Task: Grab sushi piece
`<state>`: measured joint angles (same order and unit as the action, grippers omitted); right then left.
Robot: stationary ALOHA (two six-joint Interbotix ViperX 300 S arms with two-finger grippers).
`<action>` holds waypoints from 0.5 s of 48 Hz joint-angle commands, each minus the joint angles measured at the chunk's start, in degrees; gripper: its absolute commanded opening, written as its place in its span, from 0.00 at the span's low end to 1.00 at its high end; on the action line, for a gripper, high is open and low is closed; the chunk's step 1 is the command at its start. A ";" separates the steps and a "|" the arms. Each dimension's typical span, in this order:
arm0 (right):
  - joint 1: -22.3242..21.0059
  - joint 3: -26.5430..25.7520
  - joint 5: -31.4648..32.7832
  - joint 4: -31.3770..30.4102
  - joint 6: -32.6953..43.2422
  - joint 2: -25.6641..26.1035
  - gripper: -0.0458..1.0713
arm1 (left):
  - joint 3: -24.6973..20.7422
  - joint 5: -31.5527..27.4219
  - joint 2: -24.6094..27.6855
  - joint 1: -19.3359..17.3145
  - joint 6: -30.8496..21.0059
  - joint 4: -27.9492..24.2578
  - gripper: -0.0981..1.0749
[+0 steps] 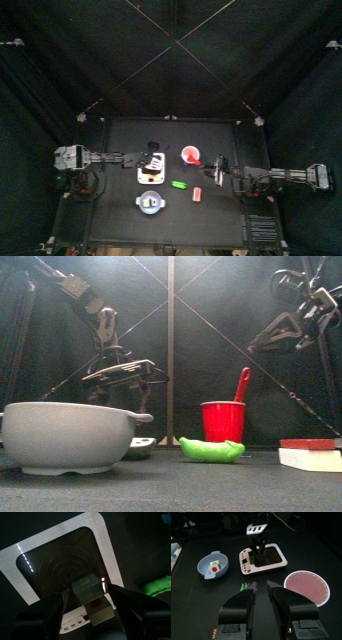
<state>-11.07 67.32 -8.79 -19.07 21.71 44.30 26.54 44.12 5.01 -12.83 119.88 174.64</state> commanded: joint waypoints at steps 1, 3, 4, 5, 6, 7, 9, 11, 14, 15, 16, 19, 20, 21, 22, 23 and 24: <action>-0.09 -0.62 -0.18 0.00 -0.09 -0.09 0.63 | -1.49 -0.18 -0.26 -0.26 0.00 0.00 0.89; -0.09 -0.62 -0.18 0.00 -0.09 -0.09 0.63 | -1.49 -0.18 -0.18 -0.26 0.00 0.09 0.89; -0.09 -0.62 -0.18 0.00 -0.09 -0.09 0.63 | -1.49 -0.18 -0.18 -0.26 0.00 0.00 0.89; -0.09 -0.62 -0.18 0.00 -0.09 -0.09 0.63 | -1.49 -0.18 -0.18 -0.26 0.00 0.00 0.89; -0.09 -0.62 -0.18 0.00 -0.09 0.00 0.63 | -1.49 -0.18 -0.18 -0.26 0.00 0.00 0.89; -0.09 -0.62 -0.18 0.00 -0.09 -0.09 0.63 | -1.49 -0.18 -0.18 -0.26 0.00 0.00 0.88; -0.09 -0.62 -0.18 0.00 -0.09 -0.09 0.63 | -1.49 -0.18 -0.18 -0.26 0.00 0.00 0.86; -0.09 -0.62 -0.18 0.00 -0.09 0.00 0.63 | -1.49 -0.18 -0.18 -0.26 0.00 0.00 0.84; -0.18 -0.62 -0.18 0.00 -0.09 -0.09 0.63 | -1.49 -0.18 -0.18 -0.26 0.00 0.00 0.80; -0.09 -0.62 -0.18 0.00 -0.09 -0.09 0.63 | -1.49 -0.18 -0.18 -0.26 0.00 0.00 0.78; -0.09 -0.62 -0.18 0.00 -0.09 0.00 0.63 | -1.49 -0.18 -0.18 -0.26 0.00 0.00 0.77; -0.09 -0.62 -0.18 0.00 -0.09 -0.09 0.63 | -1.49 -0.18 -0.18 -0.26 0.09 -0.09 0.73; -0.09 -0.62 -0.18 0.00 -0.09 -0.09 0.63 | -1.49 -0.18 -0.26 -0.26 0.09 -0.18 0.72; -0.18 -0.62 -0.18 0.00 -0.09 -0.09 0.63 | -1.49 -0.18 -0.26 -0.18 0.18 -0.26 0.70; -0.09 -0.53 -0.18 0.00 -0.09 -0.09 0.63 | -1.49 -0.18 -0.26 -0.09 0.18 -0.44 0.68; -0.09 -0.62 -0.18 0.00 -0.09 -0.09 0.63 | -1.49 -0.18 -0.35 -0.09 0.18 -0.53 0.68; -0.09 -0.53 -0.18 0.00 -0.09 -0.09 0.63 | -1.49 0.09 -0.62 0.00 0.35 -0.70 0.66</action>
<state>-11.16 67.24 -8.79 -19.07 21.71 44.30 26.37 44.12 5.27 -12.83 119.97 174.38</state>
